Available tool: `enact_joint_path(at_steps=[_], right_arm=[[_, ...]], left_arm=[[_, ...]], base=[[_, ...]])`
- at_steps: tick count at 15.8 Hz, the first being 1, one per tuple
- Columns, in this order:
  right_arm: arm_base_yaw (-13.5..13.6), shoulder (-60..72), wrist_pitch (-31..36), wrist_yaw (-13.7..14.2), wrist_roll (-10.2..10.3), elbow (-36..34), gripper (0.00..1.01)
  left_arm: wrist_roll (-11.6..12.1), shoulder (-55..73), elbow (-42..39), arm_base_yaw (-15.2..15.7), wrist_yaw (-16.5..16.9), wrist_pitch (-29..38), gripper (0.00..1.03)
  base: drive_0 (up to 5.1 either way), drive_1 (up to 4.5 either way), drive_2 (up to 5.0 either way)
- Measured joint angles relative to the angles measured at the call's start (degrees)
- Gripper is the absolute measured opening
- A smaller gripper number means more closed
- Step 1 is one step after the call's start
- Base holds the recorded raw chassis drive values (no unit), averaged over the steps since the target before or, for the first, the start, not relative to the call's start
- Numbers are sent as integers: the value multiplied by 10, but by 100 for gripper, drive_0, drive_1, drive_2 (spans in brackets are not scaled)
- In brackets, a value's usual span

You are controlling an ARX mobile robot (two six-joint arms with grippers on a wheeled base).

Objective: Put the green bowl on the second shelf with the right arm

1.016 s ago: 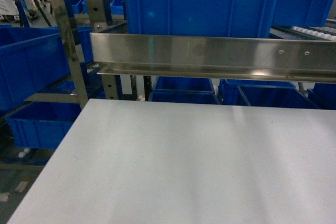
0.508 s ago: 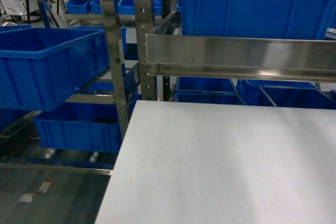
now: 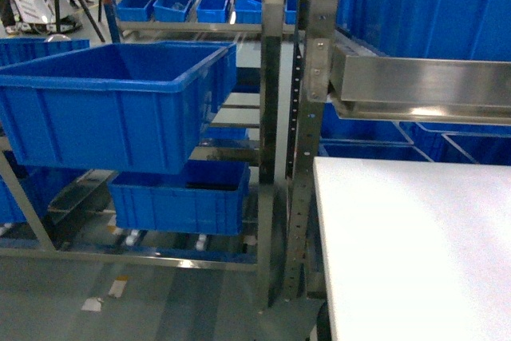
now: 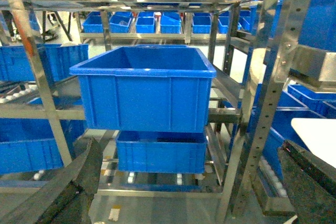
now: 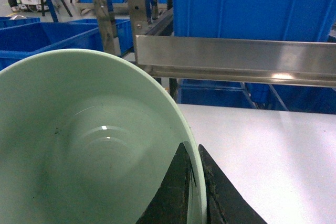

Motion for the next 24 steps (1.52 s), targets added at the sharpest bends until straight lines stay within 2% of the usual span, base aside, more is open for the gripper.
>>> enact_joint_path(at_steps=[24], right_arm=[[0,0,-1,0,0,0,2]], left_arm=[[0,0,0,0,0,0,98]], base=[[-496,251,228]])
